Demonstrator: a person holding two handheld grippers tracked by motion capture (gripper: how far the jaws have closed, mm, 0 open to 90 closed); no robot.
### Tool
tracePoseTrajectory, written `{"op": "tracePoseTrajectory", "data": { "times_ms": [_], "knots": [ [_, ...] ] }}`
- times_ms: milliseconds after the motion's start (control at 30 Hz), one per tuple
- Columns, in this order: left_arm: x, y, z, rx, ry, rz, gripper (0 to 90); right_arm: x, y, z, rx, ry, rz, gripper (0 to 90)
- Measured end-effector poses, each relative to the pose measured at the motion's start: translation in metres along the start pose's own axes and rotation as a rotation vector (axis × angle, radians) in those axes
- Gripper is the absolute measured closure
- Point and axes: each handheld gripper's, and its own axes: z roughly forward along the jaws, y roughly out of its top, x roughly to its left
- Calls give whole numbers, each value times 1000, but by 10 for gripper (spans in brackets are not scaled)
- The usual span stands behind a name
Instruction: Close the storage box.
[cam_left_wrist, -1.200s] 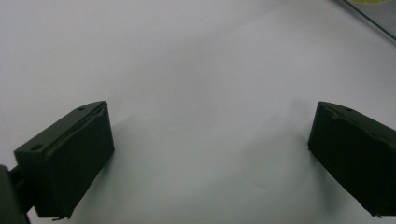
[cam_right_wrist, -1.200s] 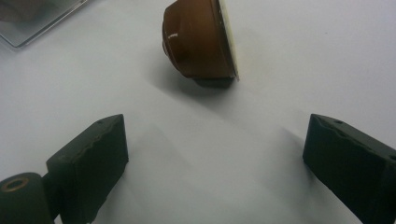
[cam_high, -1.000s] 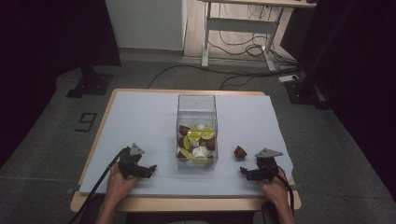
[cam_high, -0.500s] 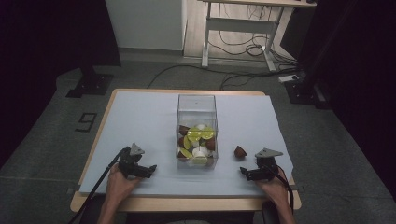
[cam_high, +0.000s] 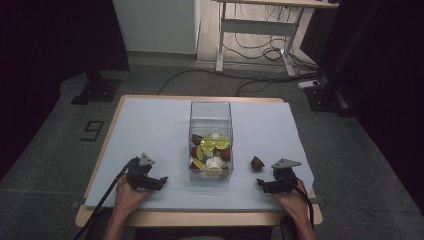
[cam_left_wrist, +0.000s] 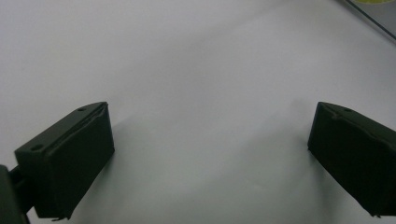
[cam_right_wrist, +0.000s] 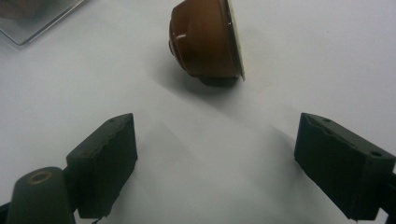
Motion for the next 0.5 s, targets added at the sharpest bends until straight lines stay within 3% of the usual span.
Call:
{"op": "tracePoseTrajectory", "data": {
  "times_ms": [167,500],
  "knots": [
    [-3,1,-4,-16,-31,5,18,4,3,-3,4,-17,-20,128],
    [-18,8,-16,-103,-85,56,50,11,9,-13,-31,14,-20,143]
  ]
}}
